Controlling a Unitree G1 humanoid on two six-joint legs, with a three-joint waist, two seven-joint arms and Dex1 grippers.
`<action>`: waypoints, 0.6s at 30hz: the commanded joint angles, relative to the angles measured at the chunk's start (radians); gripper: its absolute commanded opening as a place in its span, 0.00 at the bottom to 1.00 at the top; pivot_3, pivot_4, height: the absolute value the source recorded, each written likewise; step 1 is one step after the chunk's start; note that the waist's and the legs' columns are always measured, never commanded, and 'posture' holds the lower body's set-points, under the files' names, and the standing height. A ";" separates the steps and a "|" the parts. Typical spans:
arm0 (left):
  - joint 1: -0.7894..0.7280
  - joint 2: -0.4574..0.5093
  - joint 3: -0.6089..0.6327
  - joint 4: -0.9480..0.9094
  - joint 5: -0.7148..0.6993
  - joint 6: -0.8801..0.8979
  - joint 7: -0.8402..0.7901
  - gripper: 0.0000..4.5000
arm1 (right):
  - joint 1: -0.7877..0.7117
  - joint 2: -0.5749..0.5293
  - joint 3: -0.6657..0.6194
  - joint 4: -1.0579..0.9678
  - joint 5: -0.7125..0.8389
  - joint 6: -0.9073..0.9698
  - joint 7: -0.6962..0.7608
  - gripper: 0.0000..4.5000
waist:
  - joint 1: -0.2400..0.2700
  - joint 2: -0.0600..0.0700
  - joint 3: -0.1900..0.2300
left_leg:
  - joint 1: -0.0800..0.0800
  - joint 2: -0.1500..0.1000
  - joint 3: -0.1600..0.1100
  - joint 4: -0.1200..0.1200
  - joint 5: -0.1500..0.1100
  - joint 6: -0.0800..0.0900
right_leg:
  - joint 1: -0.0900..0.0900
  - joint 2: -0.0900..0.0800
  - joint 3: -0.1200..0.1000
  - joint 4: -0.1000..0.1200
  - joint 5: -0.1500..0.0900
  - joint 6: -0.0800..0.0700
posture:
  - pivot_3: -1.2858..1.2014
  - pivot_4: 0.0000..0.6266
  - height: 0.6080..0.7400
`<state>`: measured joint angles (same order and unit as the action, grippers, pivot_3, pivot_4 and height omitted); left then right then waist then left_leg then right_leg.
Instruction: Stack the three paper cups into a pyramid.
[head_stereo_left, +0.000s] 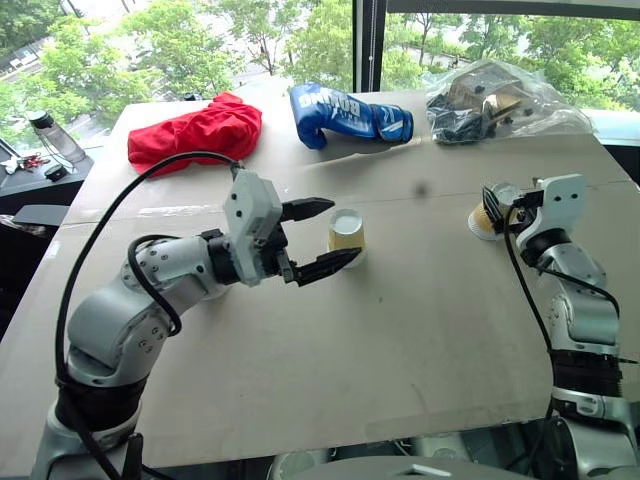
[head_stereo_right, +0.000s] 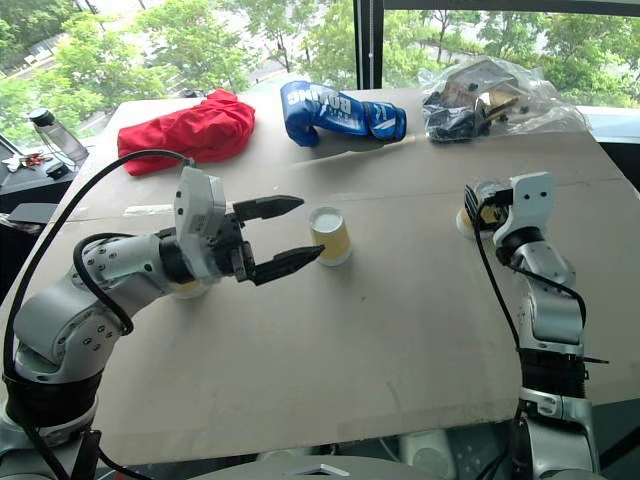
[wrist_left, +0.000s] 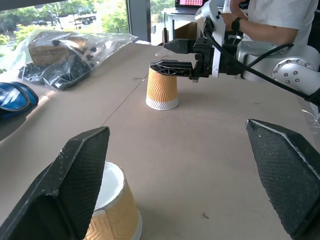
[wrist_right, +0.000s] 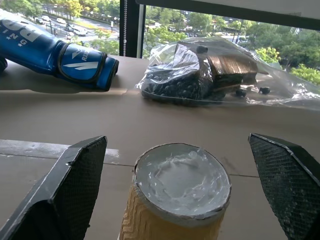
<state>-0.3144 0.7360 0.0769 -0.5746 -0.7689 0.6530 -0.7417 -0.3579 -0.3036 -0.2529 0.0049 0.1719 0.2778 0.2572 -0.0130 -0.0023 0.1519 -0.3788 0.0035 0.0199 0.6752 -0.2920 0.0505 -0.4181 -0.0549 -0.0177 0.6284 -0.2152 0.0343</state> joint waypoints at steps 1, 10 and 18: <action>-0.017 -0.003 0.017 -0.019 -0.018 0.003 0.000 1.00 | -0.028 0.008 -0.044 0.016 0.034 -0.003 -0.041 0.99 | 0.000 0.000 0.000 | 0.000 0.000 0.000 0.000 0.000 0.000 | 0.000 0.000 0.000 0.000 0.000 0.000 | 0.52 0.24 0.98; -0.017 -0.003 0.025 -0.039 -0.025 0.007 0.007 1.00 | -0.044 0.004 -0.037 0.071 0.053 -0.014 -0.041 0.94 | 0.001 0.000 0.000 | 0.000 0.000 0.000 0.000 0.000 0.000 | 0.000 0.000 0.000 0.000 0.000 0.000 | 0.52 0.24 0.98; -0.004 0.003 0.036 -0.049 -0.014 0.000 0.014 1.00 | -0.055 0.005 0.010 0.061 0.056 -0.029 0.005 0.46 | 0.000 0.000 0.000 | 0.000 0.000 0.000 0.000 0.000 0.000 | 0.000 0.000 0.000 0.000 0.000 0.000 | 0.52 0.24 0.98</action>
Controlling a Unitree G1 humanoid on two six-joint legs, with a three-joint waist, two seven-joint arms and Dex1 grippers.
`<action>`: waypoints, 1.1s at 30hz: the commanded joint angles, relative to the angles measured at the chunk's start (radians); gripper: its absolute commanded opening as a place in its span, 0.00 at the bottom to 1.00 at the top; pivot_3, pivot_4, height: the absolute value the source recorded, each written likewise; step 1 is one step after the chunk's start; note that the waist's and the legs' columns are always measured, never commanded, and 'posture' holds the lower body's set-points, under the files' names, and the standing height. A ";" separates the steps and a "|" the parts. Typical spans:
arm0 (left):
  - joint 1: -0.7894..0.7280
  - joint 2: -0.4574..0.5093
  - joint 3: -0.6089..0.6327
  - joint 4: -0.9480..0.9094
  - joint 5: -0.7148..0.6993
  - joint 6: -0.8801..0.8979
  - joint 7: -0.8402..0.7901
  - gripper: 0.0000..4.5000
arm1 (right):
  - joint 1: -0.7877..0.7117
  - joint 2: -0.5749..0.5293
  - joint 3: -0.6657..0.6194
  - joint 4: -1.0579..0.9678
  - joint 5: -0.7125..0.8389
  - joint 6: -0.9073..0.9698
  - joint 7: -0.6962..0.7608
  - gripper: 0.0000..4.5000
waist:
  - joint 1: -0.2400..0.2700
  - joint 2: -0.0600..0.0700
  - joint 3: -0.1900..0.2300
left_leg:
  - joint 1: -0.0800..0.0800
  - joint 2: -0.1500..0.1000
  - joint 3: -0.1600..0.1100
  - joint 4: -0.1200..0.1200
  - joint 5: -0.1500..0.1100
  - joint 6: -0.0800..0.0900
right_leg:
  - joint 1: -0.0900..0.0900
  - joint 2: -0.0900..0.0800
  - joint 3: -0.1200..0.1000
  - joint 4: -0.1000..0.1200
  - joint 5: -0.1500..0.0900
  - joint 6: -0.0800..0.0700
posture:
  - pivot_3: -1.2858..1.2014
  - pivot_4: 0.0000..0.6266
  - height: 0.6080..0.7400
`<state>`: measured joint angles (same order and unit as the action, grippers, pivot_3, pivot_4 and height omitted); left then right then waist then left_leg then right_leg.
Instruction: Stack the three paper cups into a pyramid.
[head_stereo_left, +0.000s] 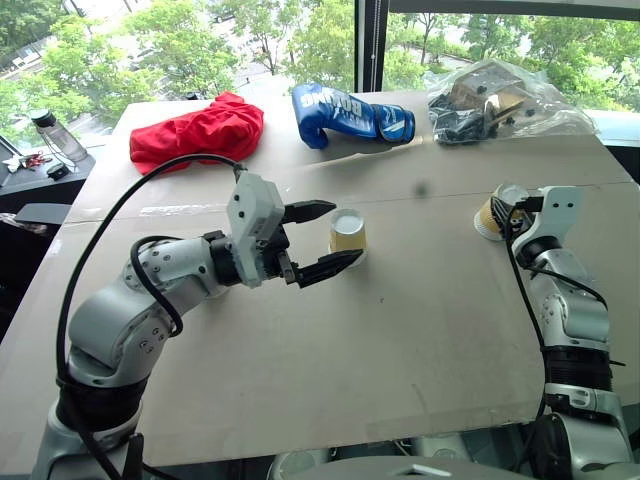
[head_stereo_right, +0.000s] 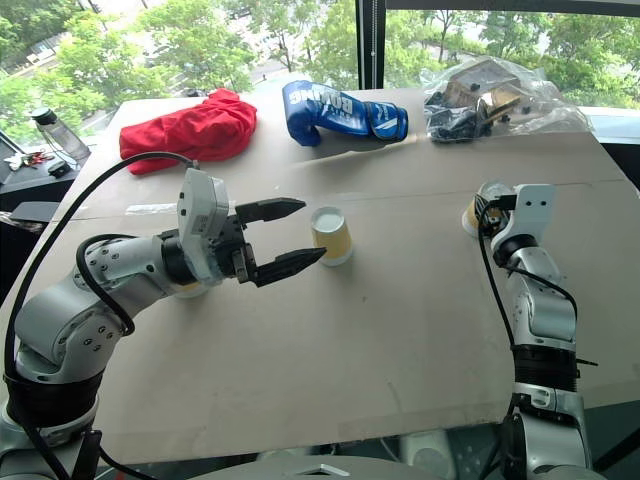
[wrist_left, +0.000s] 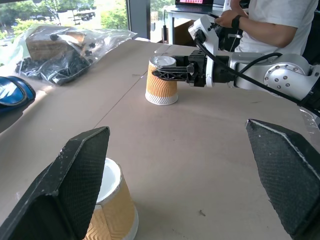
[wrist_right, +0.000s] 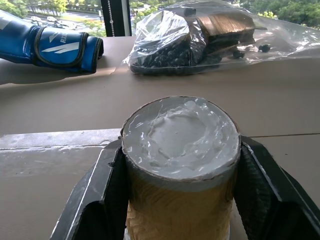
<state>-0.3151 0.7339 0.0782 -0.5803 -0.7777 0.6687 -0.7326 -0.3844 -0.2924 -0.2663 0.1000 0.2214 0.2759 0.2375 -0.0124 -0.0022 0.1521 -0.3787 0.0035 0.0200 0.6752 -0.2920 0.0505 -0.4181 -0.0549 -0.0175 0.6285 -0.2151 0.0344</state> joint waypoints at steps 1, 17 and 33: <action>0.008 0.006 0.038 -0.045 -0.002 -0.018 0.006 1.00 | -0.026 -0.005 0.042 -0.050 0.010 -0.025 0.044 0.46 | -0.001 0.000 0.000 | 0.000 0.000 0.000 0.000 0.000 0.000 | 0.000 0.000 0.000 0.000 0.000 0.000 | 0.52 0.24 0.98; 0.359 -0.067 0.092 -0.096 0.143 -0.168 0.066 1.00 | 0.023 0.036 0.342 -0.268 0.080 0.127 0.268 0.46 | 0.004 0.000 0.000 | -0.001 0.001 0.000 -0.001 0.000 0.000 | -0.001 -0.002 0.000 -0.001 0.000 0.000 | 0.52 0.24 0.98; 0.451 -0.072 0.127 -0.097 0.172 -0.223 0.054 1.00 | 0.013 0.030 0.402 -0.260 0.074 0.165 0.306 0.46 | 0.001 -0.001 0.000 | 0.000 0.001 0.000 -0.001 0.000 0.001 | -0.001 -0.002 0.000 0.000 0.000 0.000 | 0.52 0.24 0.98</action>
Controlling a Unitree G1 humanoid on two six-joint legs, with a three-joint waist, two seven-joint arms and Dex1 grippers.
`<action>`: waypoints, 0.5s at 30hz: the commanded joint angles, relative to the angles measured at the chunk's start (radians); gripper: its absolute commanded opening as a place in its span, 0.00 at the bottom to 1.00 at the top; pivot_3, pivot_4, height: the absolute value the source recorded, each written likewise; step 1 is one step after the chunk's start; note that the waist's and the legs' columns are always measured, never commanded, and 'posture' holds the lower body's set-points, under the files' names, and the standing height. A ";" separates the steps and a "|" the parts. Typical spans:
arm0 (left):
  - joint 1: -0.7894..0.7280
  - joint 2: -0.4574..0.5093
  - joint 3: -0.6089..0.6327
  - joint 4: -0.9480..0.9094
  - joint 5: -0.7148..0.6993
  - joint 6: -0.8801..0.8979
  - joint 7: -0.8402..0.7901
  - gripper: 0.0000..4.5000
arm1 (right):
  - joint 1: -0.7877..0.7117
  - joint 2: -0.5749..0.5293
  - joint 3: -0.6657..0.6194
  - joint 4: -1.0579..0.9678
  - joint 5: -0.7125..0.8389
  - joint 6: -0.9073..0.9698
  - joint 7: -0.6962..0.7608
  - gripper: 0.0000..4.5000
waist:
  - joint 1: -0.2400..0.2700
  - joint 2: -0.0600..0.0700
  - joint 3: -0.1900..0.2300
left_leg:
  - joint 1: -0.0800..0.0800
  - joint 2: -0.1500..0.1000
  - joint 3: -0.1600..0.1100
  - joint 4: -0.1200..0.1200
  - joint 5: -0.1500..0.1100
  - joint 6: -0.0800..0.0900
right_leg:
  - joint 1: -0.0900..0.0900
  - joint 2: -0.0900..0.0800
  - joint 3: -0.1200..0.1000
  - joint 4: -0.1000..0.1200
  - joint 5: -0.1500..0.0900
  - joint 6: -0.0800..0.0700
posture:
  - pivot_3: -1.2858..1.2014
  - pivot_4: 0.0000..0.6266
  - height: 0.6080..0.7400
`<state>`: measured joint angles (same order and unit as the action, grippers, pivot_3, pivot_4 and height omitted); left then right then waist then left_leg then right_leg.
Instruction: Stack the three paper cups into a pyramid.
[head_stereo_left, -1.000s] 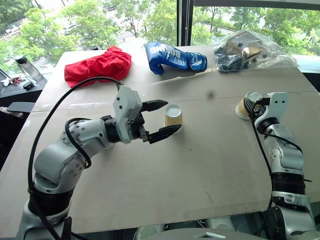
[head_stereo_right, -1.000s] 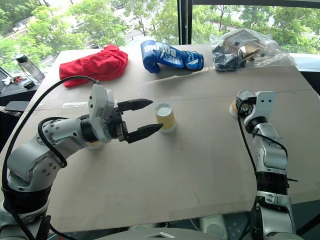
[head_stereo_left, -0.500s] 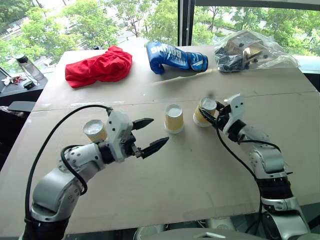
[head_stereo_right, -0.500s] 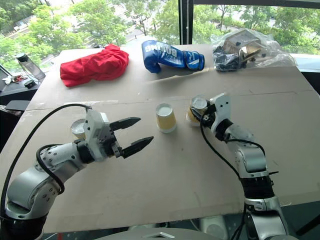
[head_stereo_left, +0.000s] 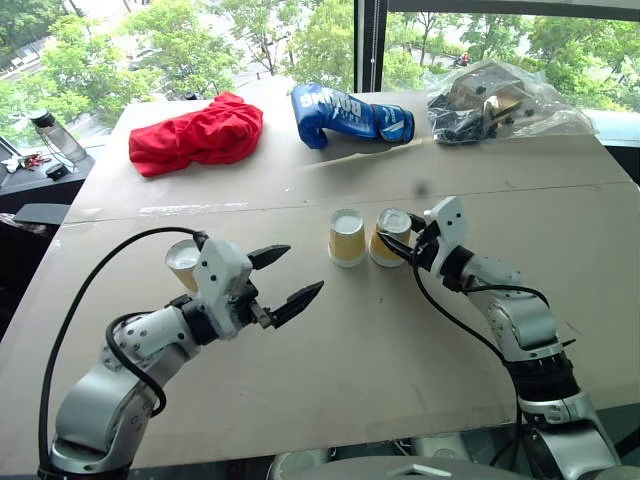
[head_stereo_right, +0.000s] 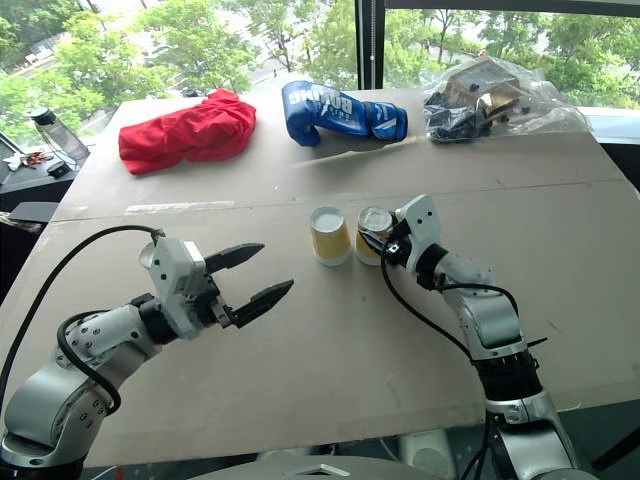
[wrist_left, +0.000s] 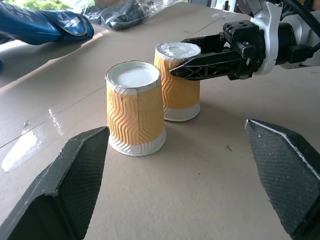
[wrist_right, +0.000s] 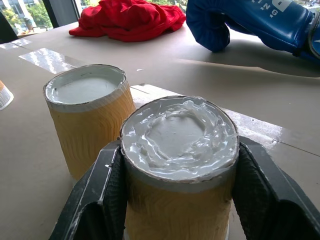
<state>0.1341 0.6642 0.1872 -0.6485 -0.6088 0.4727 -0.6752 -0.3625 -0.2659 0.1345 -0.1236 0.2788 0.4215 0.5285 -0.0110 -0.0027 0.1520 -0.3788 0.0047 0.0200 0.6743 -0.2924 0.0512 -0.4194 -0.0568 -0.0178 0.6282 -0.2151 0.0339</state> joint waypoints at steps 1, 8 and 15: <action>0.002 -0.002 0.018 -0.027 0.004 -0.028 -0.004 1.00 | -0.009 0.006 0.000 -0.040 0.020 0.024 0.015 0.46 | 0.000 0.000 0.000 | 0.000 0.000 0.000 0.000 0.000 0.001 | 0.000 0.000 0.000 0.000 0.000 0.000 | 0.52 0.24 0.98; 0.000 -0.009 0.014 -0.020 0.010 -0.035 -0.004 1.00 | -0.009 0.019 -0.017 -0.060 0.043 0.018 0.024 0.99 | 0.000 0.000 0.000 | 0.000 0.000 0.000 0.000 -0.001 0.001 | 0.000 0.000 0.000 0.000 0.000 0.000 | 0.52 0.24 0.98; 0.061 -0.043 0.037 -0.058 0.004 -0.059 0.011 1.00 | -0.002 -0.051 -0.045 -0.126 0.081 0.027 0.077 0.99 | 0.000 0.000 0.000 | 0.000 0.000 0.000 0.000 -0.002 0.003 | 0.000 -0.005 0.000 -0.001 0.000 0.000 | 0.52 0.24 0.98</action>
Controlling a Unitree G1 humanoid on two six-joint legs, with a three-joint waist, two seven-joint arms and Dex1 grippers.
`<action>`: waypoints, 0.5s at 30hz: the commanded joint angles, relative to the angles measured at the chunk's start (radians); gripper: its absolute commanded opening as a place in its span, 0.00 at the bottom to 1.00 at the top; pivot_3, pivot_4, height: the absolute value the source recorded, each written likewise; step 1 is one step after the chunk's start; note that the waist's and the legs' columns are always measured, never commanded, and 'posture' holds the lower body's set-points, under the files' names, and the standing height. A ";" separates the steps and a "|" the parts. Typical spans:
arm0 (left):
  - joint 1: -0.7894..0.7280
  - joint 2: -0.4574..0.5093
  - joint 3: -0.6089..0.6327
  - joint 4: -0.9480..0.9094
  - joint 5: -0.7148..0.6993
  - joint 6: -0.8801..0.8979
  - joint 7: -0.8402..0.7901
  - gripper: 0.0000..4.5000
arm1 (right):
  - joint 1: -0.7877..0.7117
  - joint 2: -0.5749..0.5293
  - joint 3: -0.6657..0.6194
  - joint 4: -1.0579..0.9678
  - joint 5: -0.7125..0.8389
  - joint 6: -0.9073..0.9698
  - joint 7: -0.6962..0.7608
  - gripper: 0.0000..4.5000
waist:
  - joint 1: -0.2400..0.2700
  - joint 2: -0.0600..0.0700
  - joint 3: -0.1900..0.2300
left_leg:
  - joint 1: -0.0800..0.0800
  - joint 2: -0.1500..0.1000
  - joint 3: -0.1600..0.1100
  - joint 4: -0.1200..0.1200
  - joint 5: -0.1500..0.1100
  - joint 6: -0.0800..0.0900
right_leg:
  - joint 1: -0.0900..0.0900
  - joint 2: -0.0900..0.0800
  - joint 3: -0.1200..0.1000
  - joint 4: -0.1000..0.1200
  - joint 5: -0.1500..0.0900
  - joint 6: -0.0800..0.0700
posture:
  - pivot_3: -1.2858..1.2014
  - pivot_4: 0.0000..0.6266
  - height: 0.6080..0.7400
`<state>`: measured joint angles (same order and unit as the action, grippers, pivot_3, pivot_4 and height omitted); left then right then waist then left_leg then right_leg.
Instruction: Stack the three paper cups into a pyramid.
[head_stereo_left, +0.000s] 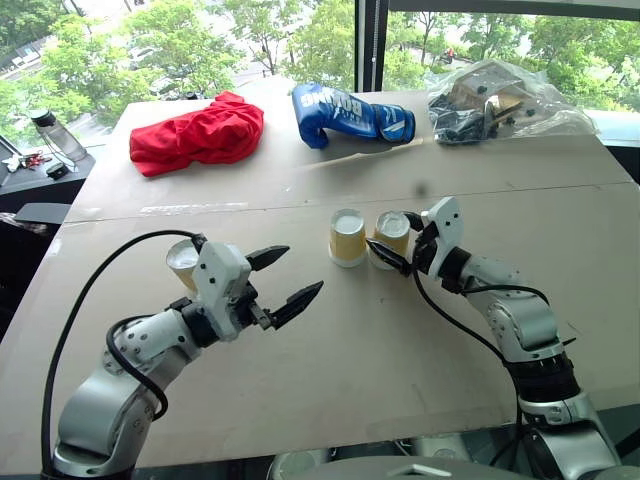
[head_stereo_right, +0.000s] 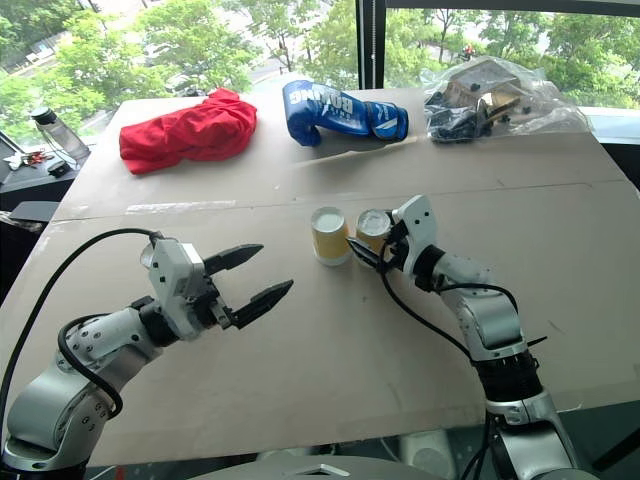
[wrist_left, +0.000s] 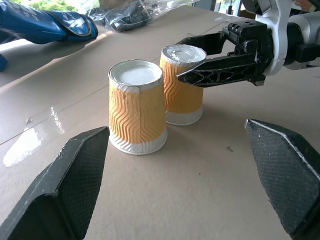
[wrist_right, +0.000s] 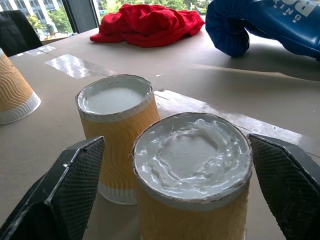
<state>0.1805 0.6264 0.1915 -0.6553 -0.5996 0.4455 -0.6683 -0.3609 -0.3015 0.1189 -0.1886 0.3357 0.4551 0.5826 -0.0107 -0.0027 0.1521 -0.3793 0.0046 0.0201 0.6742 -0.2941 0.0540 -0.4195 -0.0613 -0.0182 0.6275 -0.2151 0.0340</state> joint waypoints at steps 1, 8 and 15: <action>0.027 -0.017 0.035 -0.059 -0.005 -0.039 0.012 1.00 | -0.005 -0.023 -0.036 -0.071 0.032 -0.005 0.027 0.99 | 0.000 0.000 0.000 | 0.000 0.000 0.000 0.000 0.000 0.000 | 0.000 0.000 0.000 0.000 0.000 0.000 | 0.52 0.24 0.98; 0.164 -0.261 -0.043 -0.164 0.215 -0.176 0.287 1.00 | -0.041 -0.100 -0.116 -0.154 0.150 0.026 0.107 0.99 | 0.001 0.000 0.000 | 0.000 0.000 0.000 0.000 -0.001 0.001 | 0.000 -0.002 -0.001 0.000 0.000 0.000 | 0.52 0.24 0.98; 0.265 -0.447 -0.018 -0.111 0.475 -0.387 0.495 1.00 | 0.012 -0.113 -0.177 -0.182 0.291 -0.041 0.262 0.99 | 0.007 -0.003 0.000 | 0.000 -0.001 -0.001 0.000 -0.001 0.001 | 0.001 -0.003 -0.003 0.000 0.000 0.000 | 0.52 0.24 0.98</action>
<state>0.4446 0.1834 0.1433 -0.7544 -0.1625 0.1102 -0.2145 -0.3581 -0.4076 -0.0298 -0.3375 0.5927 0.4530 0.7985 -0.0040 -0.0055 0.1524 -0.3790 0.0040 0.0181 0.6741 -0.2949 0.0553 -0.4184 -0.0640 -0.0218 0.6272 -0.2151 0.0338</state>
